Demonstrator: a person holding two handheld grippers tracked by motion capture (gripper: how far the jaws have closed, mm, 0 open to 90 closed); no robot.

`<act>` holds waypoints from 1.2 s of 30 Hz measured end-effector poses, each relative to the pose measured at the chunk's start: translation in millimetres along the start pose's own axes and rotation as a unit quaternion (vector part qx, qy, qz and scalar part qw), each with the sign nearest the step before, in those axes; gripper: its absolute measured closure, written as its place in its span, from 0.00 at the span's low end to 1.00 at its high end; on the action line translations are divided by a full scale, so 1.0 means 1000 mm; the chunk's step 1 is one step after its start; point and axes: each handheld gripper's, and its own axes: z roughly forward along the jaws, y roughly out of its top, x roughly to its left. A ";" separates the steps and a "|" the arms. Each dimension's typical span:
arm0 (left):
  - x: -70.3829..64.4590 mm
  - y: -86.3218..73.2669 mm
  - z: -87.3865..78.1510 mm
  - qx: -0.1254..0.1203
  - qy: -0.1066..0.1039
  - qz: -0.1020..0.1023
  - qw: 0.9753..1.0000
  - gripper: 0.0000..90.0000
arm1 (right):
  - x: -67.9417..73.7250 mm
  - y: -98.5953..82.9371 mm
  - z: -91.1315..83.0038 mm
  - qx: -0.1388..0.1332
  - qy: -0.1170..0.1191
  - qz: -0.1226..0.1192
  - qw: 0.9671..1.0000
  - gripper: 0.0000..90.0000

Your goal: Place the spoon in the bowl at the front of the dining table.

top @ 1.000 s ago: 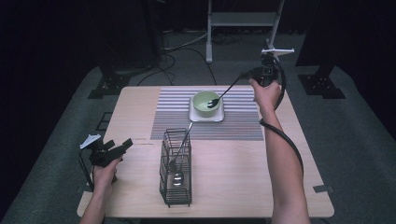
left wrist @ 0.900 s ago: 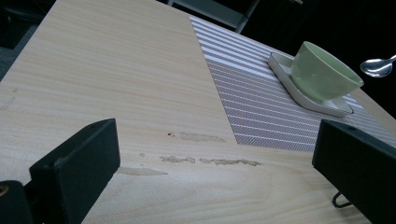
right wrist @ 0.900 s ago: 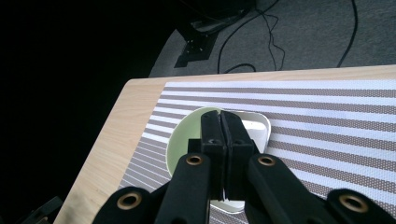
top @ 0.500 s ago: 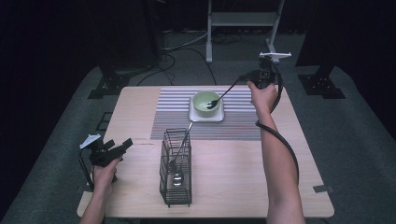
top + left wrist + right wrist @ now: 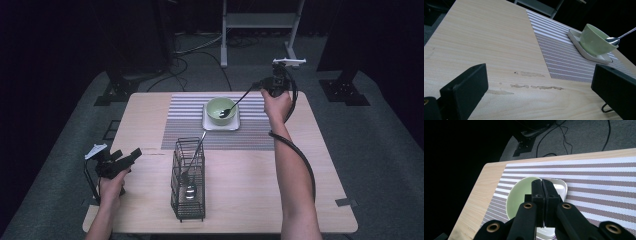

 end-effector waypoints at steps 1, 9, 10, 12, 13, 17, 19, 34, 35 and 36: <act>0.000 0.000 0.000 0.000 0.000 -0.001 1.000 0.00 | -0.001 0.000 0.001 0.000 -0.001 0.000 1.000 0.99; 0.001 0.000 0.001 0.001 0.001 0.000 1.000 0.00 | -0.012 -0.007 0.007 0.004 -0.004 0.010 1.000 0.99; 0.001 0.000 0.001 0.001 0.001 0.000 1.000 0.00 | -0.013 -0.007 0.008 0.005 -0.003 0.010 1.000 0.99; 0.001 0.000 0.001 0.001 0.001 0.002 1.000 0.00 | -0.015 -0.009 0.010 0.006 -0.003 0.013 1.000 0.99; 0.001 0.000 0.002 0.001 0.001 0.003 1.000 0.00 | -0.016 -0.010 0.011 0.008 -0.003 0.013 1.000 0.98; 0.001 0.000 0.002 0.003 0.000 0.002 1.000 0.00 | -0.019 -0.012 0.016 0.010 -0.002 0.016 1.000 0.98; 0.002 0.000 0.001 0.002 0.001 0.002 1.000 0.00 | -0.020 -0.013 0.018 0.012 -0.002 0.018 1.000 0.98; 0.003 0.000 0.000 0.003 0.003 0.002 1.000 0.00 | -0.028 -0.027 0.034 0.035 0.022 0.030 0.999 0.91; 0.003 -0.001 0.001 0.002 0.003 0.003 1.000 0.00 | -0.029 -0.028 0.034 0.036 0.024 0.030 0.999 0.89; 0.002 -0.001 0.001 0.003 0.002 0.003 1.000 0.00 | -0.030 -0.029 0.033 0.039 0.027 0.033 0.998 0.86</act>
